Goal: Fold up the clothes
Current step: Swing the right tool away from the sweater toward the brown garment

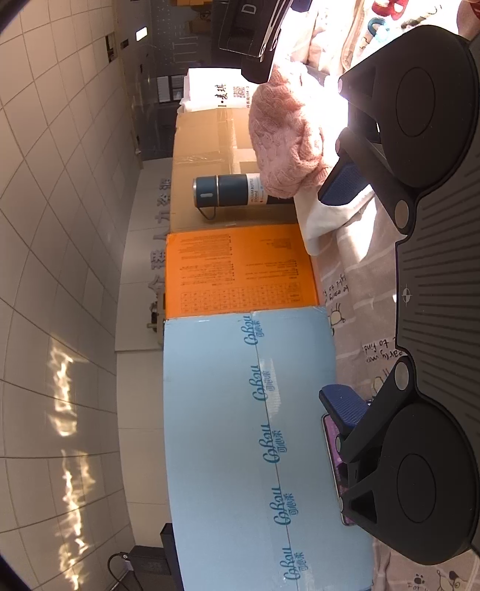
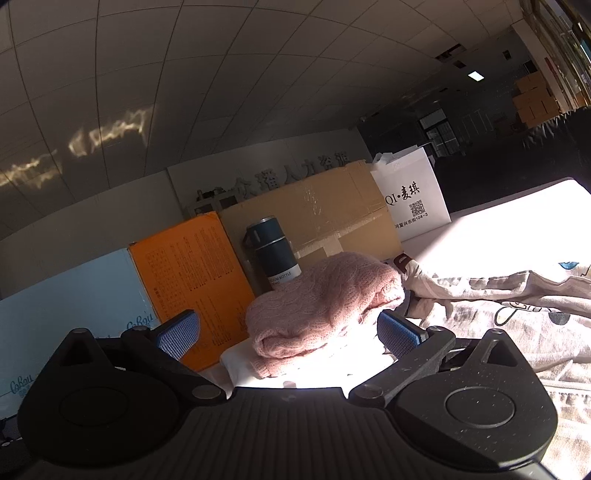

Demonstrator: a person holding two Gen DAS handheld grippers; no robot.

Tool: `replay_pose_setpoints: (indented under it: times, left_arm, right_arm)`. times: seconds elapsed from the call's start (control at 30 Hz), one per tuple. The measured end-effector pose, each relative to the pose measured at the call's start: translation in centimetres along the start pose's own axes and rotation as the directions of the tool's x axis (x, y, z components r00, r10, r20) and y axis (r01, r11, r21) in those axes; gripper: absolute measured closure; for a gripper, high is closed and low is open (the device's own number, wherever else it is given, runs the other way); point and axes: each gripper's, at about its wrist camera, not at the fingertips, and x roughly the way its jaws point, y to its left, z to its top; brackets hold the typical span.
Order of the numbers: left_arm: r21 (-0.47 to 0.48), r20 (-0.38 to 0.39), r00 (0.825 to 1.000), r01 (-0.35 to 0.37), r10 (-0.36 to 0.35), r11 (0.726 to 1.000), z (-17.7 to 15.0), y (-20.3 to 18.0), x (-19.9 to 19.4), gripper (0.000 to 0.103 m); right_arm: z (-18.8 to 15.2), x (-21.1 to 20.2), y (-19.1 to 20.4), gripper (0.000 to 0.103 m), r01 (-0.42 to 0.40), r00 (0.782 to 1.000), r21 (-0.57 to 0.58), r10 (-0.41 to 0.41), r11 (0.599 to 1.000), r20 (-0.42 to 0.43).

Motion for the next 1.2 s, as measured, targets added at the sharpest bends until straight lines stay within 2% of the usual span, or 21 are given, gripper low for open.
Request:
replay_pose_setpoints:
  times: [0.13,0.3,0.43,0.6,0.73,0.8,0.9,0.97,1.13,1.2]
  left_arm:
    - [0.006,0.022,0.998,-0.061,0.061,0.998,0.1,1.7,-2.6,0.0]
    - [-0.037,0.055,0.988,-0.142,0.144,0.989,0.4,4.5,-5.7,0.0]
    - [-0.054,0.062,0.978,-0.195,0.198,0.979,0.1,6.2,-7.7,0.0]
    - [-0.072,0.063,0.97,-0.229,0.234,0.971,-0.4,8.1,-10.0,0.0]
    - [-0.084,0.079,0.953,-0.285,0.292,0.955,-0.7,10.1,-12.5,0.0]
    - [-0.072,0.095,0.938,-0.327,0.333,0.942,-0.6,11.6,-13.8,0.0]
    - [-0.036,0.116,0.902,-0.415,0.416,0.909,-0.4,14.0,-15.8,0.0]
    - [-0.027,0.121,0.873,-0.473,0.472,0.881,-0.1,15.9,-17.1,0.0]
    - [-0.083,0.12,0.793,-0.592,0.598,0.802,0.8,20.6,-20.8,0.0]
    - [-0.125,0.122,0.744,-0.645,0.657,0.754,1.0,22.8,-22.8,0.0]
  right_arm:
    - [0.0,-0.8,0.0,0.0,-0.077,0.996,0.023,0.076,0.997,0.038]
    - [-0.2,-1.4,0.5,0.0,-0.152,0.987,0.021,0.151,0.988,0.057]
    - [-0.7,-2.1,1.3,0.0,-0.186,0.977,-0.032,0.188,0.982,0.098]
    - [-1.1,-2.8,2.1,0.0,-0.236,0.96,-0.078,0.245,0.969,0.137]
    - [-1.2,-3.5,2.5,0.0,-0.261,0.947,-0.086,0.272,0.962,0.171]
    - [-0.8,-3.6,3.2,0.0,-0.262,0.951,-0.102,0.275,0.96,0.14]
    - [0.4,-4.6,5.3,0.0,-0.361,0.927,-0.108,0.369,0.926,0.072]
    - [1.3,-5.2,7.0,0.0,-0.43,0.901,-0.091,0.433,0.898,0.012]
    - [2.8,-6.2,12.4,0.0,-0.59,0.804,-0.09,0.573,0.802,-0.161]
    - [3.1,-6.2,14.8,0.0,-0.653,0.744,-0.06,0.626,0.755,-0.234]
